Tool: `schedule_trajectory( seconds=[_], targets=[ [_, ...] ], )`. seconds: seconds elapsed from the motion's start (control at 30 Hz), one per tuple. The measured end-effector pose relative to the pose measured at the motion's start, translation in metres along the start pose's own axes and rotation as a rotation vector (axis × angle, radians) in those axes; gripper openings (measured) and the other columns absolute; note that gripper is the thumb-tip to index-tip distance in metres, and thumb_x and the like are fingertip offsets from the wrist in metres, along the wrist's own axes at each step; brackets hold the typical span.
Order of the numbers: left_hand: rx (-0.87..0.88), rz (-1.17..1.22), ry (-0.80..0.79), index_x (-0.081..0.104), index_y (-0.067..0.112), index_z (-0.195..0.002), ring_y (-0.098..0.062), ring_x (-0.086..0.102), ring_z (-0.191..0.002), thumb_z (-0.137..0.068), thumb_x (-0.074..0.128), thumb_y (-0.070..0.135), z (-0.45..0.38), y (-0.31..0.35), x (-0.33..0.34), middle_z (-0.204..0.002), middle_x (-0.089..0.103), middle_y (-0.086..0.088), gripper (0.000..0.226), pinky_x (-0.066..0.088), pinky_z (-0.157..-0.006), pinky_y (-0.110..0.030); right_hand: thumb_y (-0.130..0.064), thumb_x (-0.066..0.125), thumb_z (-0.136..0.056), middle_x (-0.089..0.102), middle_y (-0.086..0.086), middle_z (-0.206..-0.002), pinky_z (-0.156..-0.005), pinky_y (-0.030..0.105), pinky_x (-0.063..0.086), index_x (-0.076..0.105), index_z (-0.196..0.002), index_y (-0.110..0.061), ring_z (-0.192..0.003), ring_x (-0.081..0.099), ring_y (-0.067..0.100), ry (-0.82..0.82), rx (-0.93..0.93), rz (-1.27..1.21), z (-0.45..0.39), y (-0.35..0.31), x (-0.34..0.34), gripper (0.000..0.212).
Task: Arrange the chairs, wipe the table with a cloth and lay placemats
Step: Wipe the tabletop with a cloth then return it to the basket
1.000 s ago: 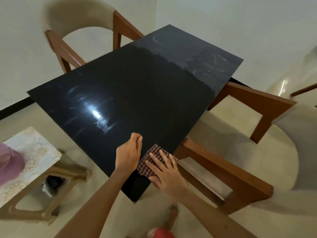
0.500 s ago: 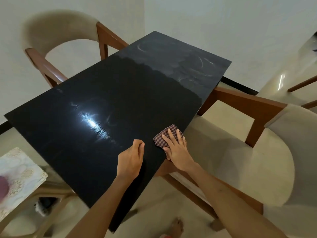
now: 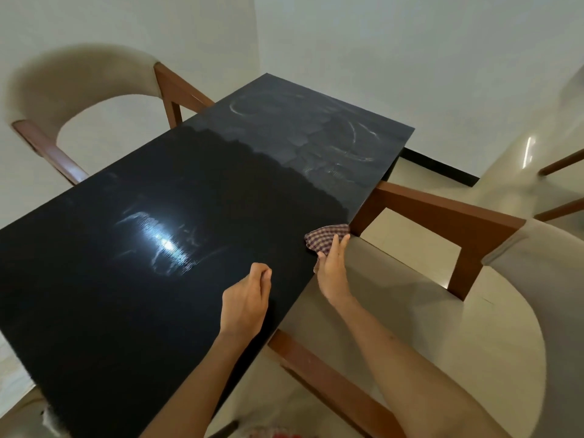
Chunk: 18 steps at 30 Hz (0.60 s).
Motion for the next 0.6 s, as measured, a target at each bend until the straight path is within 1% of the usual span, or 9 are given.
schedule_trajectory(
  seconds=[0.07,0.13,0.2,0.27,0.33,0.37,0.43,0.53,0.6],
  targets=[
    [0.007,-0.003,-0.007,0.047,0.020,-0.090,-0.010,0.041,-0.038,-0.098,0.042,0.024,-0.006,0.007,0.003,-0.049,0.040,0.009,0.011,0.032,-0.040,-0.022,-0.018,0.040,-0.103,0.006,0.001,-0.162,-0.117,0.036,0.028,0.007,-0.154,-0.016,-0.147,0.016,0.021,0.097,0.116,-0.209,0.000,0.006,-0.009,0.061],
    [0.022,0.010,-0.035,0.046,0.021,-0.093,-0.009,0.042,-0.040,-0.099,0.040,0.026,-0.009,0.015,0.006,-0.052,0.042,0.009,0.011,0.031,-0.041,-0.018,-0.017,0.042,-0.102,0.030,0.003,-0.155,-0.113,0.036,0.035,0.019,-0.152,-0.016,-0.140,0.034,0.022,0.184,0.188,-0.342,0.003,0.011,-0.021,0.055],
    [0.028,0.039,-0.084,0.046,0.020,-0.098,-0.008,0.045,-0.043,-0.099,0.039,0.028,-0.012,0.025,0.010,-0.055,0.044,0.009,0.010,0.031,-0.044,-0.017,-0.020,0.042,-0.102,0.046,0.005,-0.143,-0.105,0.036,0.045,0.030,-0.148,-0.017,-0.128,0.049,0.023,0.221,0.248,-0.489,0.008,0.014,-0.034,0.048],
    [0.053,0.064,-0.143,0.046,0.020,-0.106,-0.006,0.047,-0.049,-0.099,0.040,0.030,-0.017,0.037,0.014,-0.061,0.046,0.009,0.014,0.038,-0.048,-0.020,-0.024,0.042,-0.103,0.056,0.006,-0.131,-0.097,0.034,0.050,0.041,-0.142,-0.015,-0.113,0.057,0.020,0.229,0.347,-0.642,0.015,0.016,-0.049,0.041],
    [0.074,0.093,-0.201,0.044,0.020,-0.113,-0.006,0.051,-0.056,-0.099,0.039,0.033,-0.023,0.049,0.018,-0.070,0.051,0.009,0.020,0.047,-0.056,-0.028,-0.025,0.043,-0.102,0.063,0.008,-0.119,-0.094,0.037,0.051,0.050,-0.134,-0.010,-0.103,0.062,0.022,0.217,0.465,-0.849,0.026,0.014,-0.066,0.036],
    [0.077,0.107,-0.220,0.043,0.020,-0.116,-0.006,0.053,-0.059,-0.099,0.039,0.034,-0.026,0.053,0.019,-0.074,0.053,0.008,0.022,0.050,-0.059,-0.032,-0.025,0.043,-0.101,0.065,0.011,-0.116,-0.095,0.040,0.051,0.052,-0.131,-0.007,-0.103,0.064,0.025,0.187,0.500,-0.972,0.032,0.011,-0.072,0.036],
    [0.092,0.136,-0.256,0.042,0.020,-0.119,-0.008,0.056,-0.062,-0.099,0.039,0.035,-0.028,0.065,0.022,-0.078,0.056,0.008,0.025,0.051,-0.061,-0.036,-0.032,0.043,-0.101,0.065,0.014,-0.120,-0.098,0.045,0.049,0.053,-0.130,-0.006,-0.107,0.063,0.030,0.111,0.473,-1.192,0.051,0.002,-0.089,0.041],
    [0.113,0.165,-0.296,0.042,0.019,-0.118,-0.009,0.056,-0.066,-0.099,0.042,0.031,-0.027,0.086,0.024,-0.082,0.058,0.004,0.023,0.044,-0.057,-0.030,-0.049,0.039,-0.098,0.063,0.013,-0.123,-0.105,0.047,0.042,0.057,-0.125,-0.009,-0.112,0.060,0.031,0.020,0.374,-1.310,0.084,-0.012,-0.116,0.051],
    [0.124,0.182,-0.329,0.044,0.017,-0.117,-0.011,0.057,-0.070,-0.099,0.044,0.029,-0.023,0.101,0.025,-0.088,0.058,0.001,0.022,0.044,-0.059,-0.028,-0.046,0.045,-0.098,0.066,0.014,-0.115,-0.103,0.046,0.043,0.060,-0.116,-0.008,-0.106,0.062,0.030,0.000,0.345,-1.317,0.103,-0.017,-0.133,0.044]
  ],
)
Point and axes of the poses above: each hand's wrist, its own z-axis away from the middle knuckle, its own x-axis out of the palm, y = z × x, the point moved 3 cm from there along -z, towards the middle knuckle
